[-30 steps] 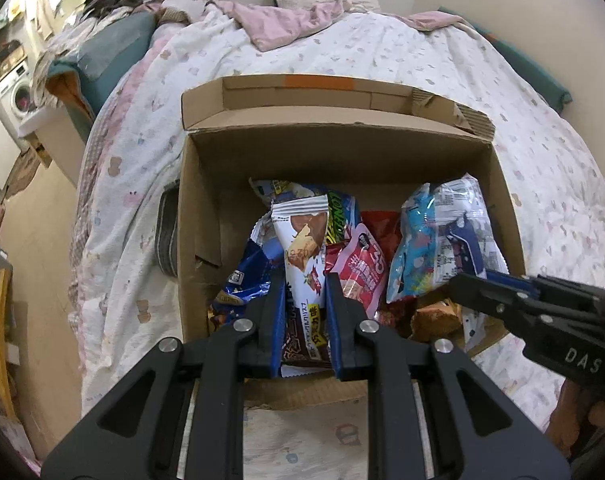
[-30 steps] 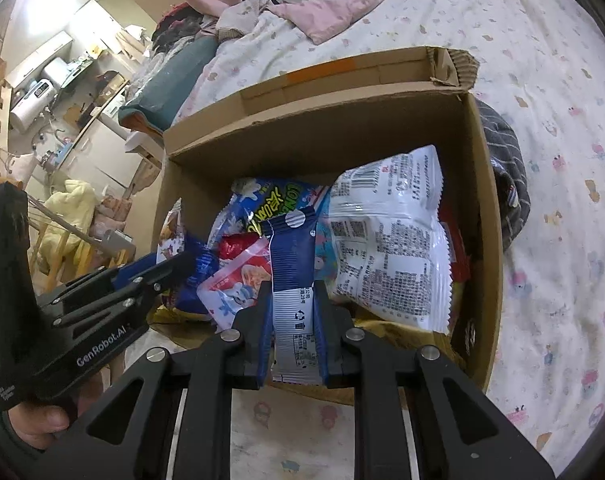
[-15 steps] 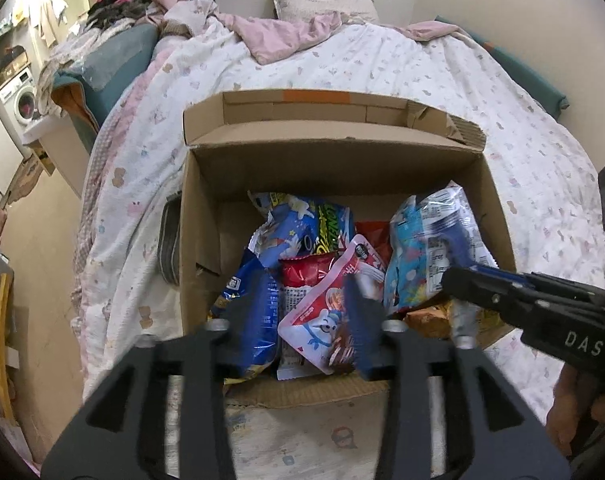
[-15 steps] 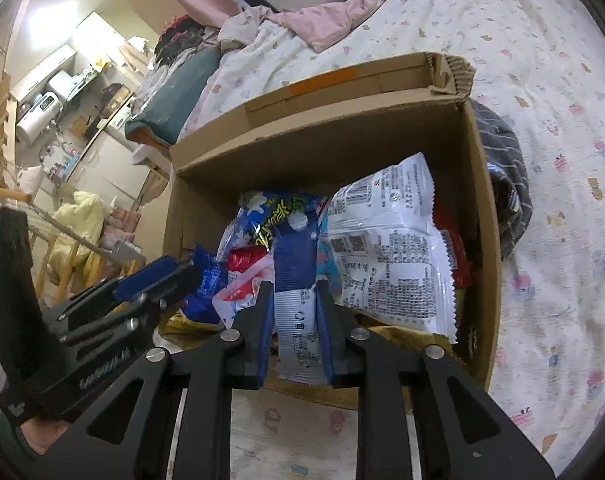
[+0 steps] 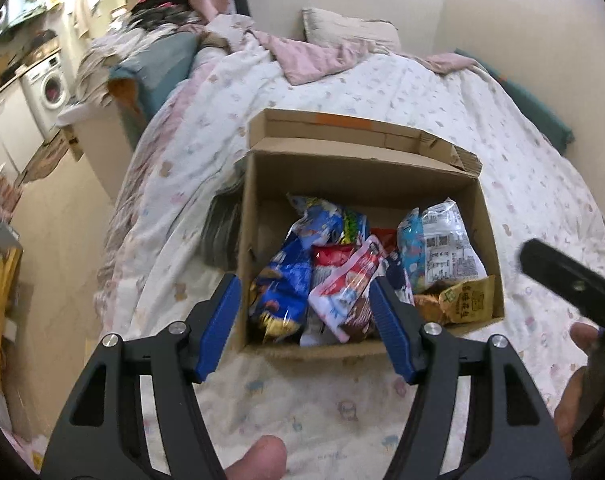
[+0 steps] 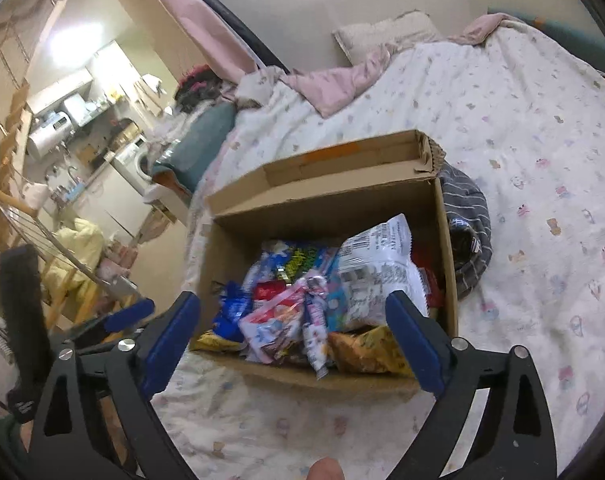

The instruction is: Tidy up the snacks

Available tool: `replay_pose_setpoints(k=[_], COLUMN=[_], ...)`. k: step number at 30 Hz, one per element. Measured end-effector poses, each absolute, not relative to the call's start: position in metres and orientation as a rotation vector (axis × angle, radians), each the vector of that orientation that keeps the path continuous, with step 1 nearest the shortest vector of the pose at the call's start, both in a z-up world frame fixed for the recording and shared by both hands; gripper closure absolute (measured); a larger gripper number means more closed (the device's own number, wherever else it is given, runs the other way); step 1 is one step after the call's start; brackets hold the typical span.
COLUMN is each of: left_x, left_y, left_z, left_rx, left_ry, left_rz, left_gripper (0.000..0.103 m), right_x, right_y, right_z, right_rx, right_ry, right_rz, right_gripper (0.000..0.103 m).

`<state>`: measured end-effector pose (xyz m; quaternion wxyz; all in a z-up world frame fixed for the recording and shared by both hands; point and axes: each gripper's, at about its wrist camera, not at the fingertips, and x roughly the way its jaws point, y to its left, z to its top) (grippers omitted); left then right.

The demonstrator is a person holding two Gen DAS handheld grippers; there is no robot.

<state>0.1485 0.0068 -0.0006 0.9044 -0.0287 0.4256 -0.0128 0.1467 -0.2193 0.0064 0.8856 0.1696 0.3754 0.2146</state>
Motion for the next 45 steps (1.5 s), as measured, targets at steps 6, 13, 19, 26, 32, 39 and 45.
replay_pose_setpoints(k=[6, 13, 19, 26, 32, 39, 45], left_x=[0.109, 0.067, 0.053, 0.053, 0.059, 0.061, 0.061], left_y=[0.012, 0.009, 0.014, 0.018, 0.029, 0.035, 0.029], left_z=[0.006, 0.006, -0.002, -0.007, -0.006, -0.008, -0.01], left_rx=[-0.074, -0.024, -0.05, -0.093, -0.106, -0.123, -0.099], left_ry=[0.857, 0.828, 0.804, 0.775, 0.78, 0.788, 0.782], left_rz=[-0.041, -0.049, -0.014, -0.018, 0.023, 0.041, 0.029], left_gripper=[0.04, 0.04, 0.02, 0.0, 0.0, 0.0, 0.0], right_x=[0.102, 0.056, 0.047, 0.052, 0.055, 0.056, 0.055], right_y=[-0.215, -0.226, -0.23, -0.219, -0.215, -0.213, -0.214], right_z=[0.024, 0.017, -0.003, -0.005, -0.005, -0.008, -0.008], right_rx=[0.239, 0.205, 0.226, 0.172, 0.168, 0.157, 0.159], right_ry=[0.701, 0.707, 0.738, 0.7, 0.699, 0.707, 0.7], right_rz=[0.405, 0.333, 0.294, 0.253, 0.254, 0.258, 0.256], right_gripper=[0.0, 0.0, 0.0, 0.0, 0.0, 0.0, 0.0])
